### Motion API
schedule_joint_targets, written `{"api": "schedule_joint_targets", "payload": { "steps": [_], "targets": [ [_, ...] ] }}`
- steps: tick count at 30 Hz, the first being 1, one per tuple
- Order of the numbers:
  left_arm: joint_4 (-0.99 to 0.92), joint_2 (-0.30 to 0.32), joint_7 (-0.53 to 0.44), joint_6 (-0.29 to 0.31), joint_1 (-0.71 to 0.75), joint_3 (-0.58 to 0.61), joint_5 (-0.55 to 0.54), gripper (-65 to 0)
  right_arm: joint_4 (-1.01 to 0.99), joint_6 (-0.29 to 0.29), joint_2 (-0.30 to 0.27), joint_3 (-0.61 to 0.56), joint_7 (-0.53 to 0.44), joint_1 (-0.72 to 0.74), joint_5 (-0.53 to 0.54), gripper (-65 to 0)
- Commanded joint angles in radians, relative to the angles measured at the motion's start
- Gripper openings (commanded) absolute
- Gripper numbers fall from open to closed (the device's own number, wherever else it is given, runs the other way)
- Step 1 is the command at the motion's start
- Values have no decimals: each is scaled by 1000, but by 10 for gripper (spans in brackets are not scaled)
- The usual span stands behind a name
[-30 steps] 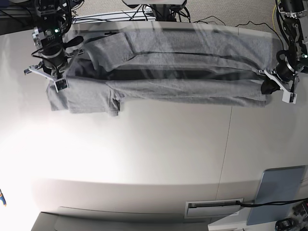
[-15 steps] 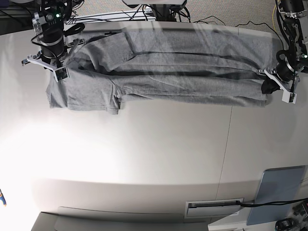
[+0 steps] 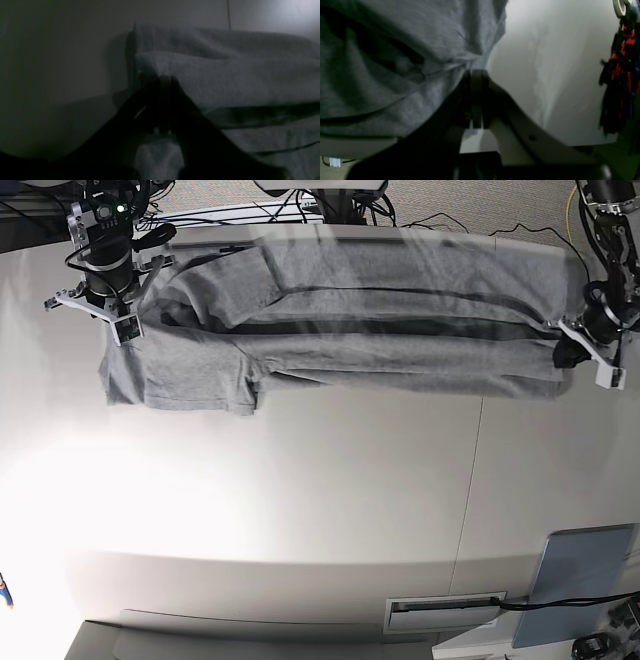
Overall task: Fold the T-shirt properly
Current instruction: 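Release the hem and move the right gripper to the sleeve end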
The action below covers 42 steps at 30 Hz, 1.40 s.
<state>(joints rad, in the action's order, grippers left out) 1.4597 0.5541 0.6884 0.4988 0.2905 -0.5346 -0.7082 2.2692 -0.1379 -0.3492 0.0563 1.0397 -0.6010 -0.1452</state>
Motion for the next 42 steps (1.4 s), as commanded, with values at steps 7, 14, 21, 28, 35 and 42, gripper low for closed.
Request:
{"api": "schedule_joint_targets", "payload": {
  "steps": [7,14,21,28,35,42],
  "targets": [
    [16,23,0,37,31,-31,-30,-650,16,7,-11,6,-20,0,-13,-650],
    [16,23,19,75,51,-31,-28,-650,16,8,-11,6,-23,0,-13,-650],
    [16,23,22,76,50,-31,-25,-613,16,5,-11,6,-49,0,-13,-650],
    [16,23,23,76,50,-31,-26,-316,16,-147,-11,6,-53,0,-13,-608],
    [16,23,22,76,50,-31,-26,-316,16,-105,-11,6,-130,42,19,-381],
    [16,23,23,76,50,-31,-26,-316,-89,-6,-8,6,-117,200,118,-382]
  ]
}}
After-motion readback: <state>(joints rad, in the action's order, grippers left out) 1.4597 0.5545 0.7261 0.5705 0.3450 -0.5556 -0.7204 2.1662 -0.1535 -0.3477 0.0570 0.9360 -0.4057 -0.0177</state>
